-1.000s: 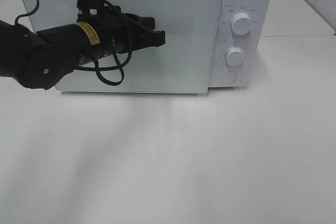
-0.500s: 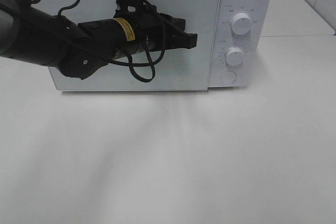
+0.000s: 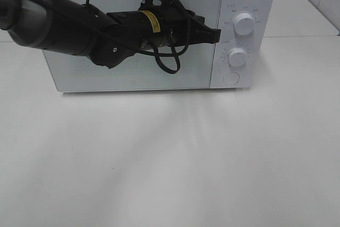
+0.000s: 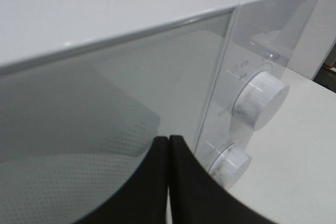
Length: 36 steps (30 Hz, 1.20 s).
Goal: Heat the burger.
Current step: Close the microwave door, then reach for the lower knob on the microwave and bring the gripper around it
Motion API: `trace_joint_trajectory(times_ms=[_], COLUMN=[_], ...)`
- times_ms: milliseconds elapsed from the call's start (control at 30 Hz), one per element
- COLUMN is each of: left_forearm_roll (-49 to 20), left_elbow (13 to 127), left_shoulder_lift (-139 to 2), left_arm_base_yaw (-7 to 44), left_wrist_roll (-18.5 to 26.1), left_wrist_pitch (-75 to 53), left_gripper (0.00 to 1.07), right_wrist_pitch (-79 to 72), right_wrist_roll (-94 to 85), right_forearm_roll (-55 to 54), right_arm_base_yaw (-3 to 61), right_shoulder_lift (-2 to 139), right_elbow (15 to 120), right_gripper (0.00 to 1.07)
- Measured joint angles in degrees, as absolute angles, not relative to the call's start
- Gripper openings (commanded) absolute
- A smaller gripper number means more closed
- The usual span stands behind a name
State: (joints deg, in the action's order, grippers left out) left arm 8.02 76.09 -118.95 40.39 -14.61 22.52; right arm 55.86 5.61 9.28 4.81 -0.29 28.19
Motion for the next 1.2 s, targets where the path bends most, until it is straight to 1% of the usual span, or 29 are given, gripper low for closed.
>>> trace_joint_trajectory(times_ms=[233,267,300,333,367,400,433,467,500,533,600,633,667,700,733,767,800,867,967,1033,1067,1133,1167,1200], left_forearm_roll=[5.7,5.5,5.5,5.5,5.5,5.5,5.5,5.5,5.5,5.5,5.4,5.4,5.4,5.4,5.3,5.3,5.3,5.3,5.4,5.7,5.7,5.9,5.9,6.2], left_elbow=[76.9,76.9,76.9,76.9,76.9,76.9,76.9,76.9,76.9,76.9,76.9,76.9,76.9,76.9,76.9,76.9,76.9,76.9,76.9,76.9,76.9,76.9,76.9,77.0], left_shoulder_lift=[-116.4,-115.4,-115.4,-115.0,-114.2,-114.2,-113.8,-112.9,-112.9,-111.8,-111.3,-110.5,-110.0,-110.0,-109.4,-109.1,-109.1,-107.7,-107.4,-106.3,-106.3,-105.8,-105.8,-105.8], left_arm_base_yaw=[42.6,43.8,43.8,44.5,45.9,45.9,46.6,47.6,47.6,48.3,48.7,49.3,49.4,49.4,49.6,49.7,49.7,49.8,49.8,49.8,49.8,49.8,49.8,49.8], left_wrist_roll=[-14.3,-14.3,-14.3,-14.3,-14.3,-14.3,-14.3,-14.3,-14.3,-14.3,-14.4,-14.4,-14.4,-14.4,-14.4,-14.4,-14.4,-14.4,-14.4,-14.4,-14.4,-14.4,-14.4,-13.8], left_wrist_pitch=[13.7,10.4,10.4,8.4,4.9,4.9,2.6,-1.7,-1.7,-5.4,-7.5,-11.8,-14.4,-14.4,-19.7,-21.7,-21.7,-31.2,-33.1,-39.6,-39.6,-45.6,-45.6,-50.4], left_gripper=[0.03,0.08,0.08,0.13,0.3,0.3,0.44,0.75,0.75,1.02,1.01,0.99,0.99,0.99,0.99,0.99,0.99,0.99,0.99,0.99,0.99,0.99,0.99,0.99], right_wrist_pitch=[55.9,55.9,55.9,55.9,55.9,55.9,55.9,55.9,55.9,55.9,55.9,55.9,55.9,55.9,55.9,55.9,55.9,55.9,55.9,55.9,55.9,55.9,55.9,55.9], right_wrist_roll=[5.6,5.6,5.6,5.6,5.6,5.6,5.6,5.6,5.6,5.6,5.6,5.6,5.6,5.6,5.6,5.6,5.6,5.6,5.6,5.6,5.6,5.6,5.6,5.6], right_forearm_roll=[9.3,9.3,9.3,9.3,9.3,9.3,9.3,9.3,9.3,9.3,9.3,9.3,9.3,9.3,9.3,9.3,9.3,9.3,9.3,9.3,9.3,9.3,9.3,9.3], right_arm_base_yaw=[4.8,4.8,4.8,4.8,4.8,4.8,4.8,4.8,4.8,4.8,4.8,4.8,4.8,4.8,4.8,4.8,4.8,4.8,4.8,4.8,4.8,4.8,4.8,4.8], right_shoulder_lift=[-0.3,-0.3,-0.3,-0.3,-0.3,-0.3,-0.3,-0.3,-0.3,-0.3,-0.3,-0.3,-0.3,-0.3,-0.3,-0.3,-0.3,-0.3,-0.3,-0.3,-0.3,-0.3,-0.3,-0.3], right_elbow=[28.2,28.2,28.2,28.2,28.2,28.2,28.2,28.2,28.2,28.2,28.2,28.2,28.2,28.2,28.2,28.2,28.2,28.2,28.2,28.2,28.2,28.2,28.2,28.2], right_gripper=[0.75,0.75,0.75,0.75,0.75,0.75,0.75,0.75,0.75,0.75,0.75,0.75,0.75,0.75,0.75,0.75,0.75,0.75,0.75,0.75,0.75,0.75,0.75,0.75])
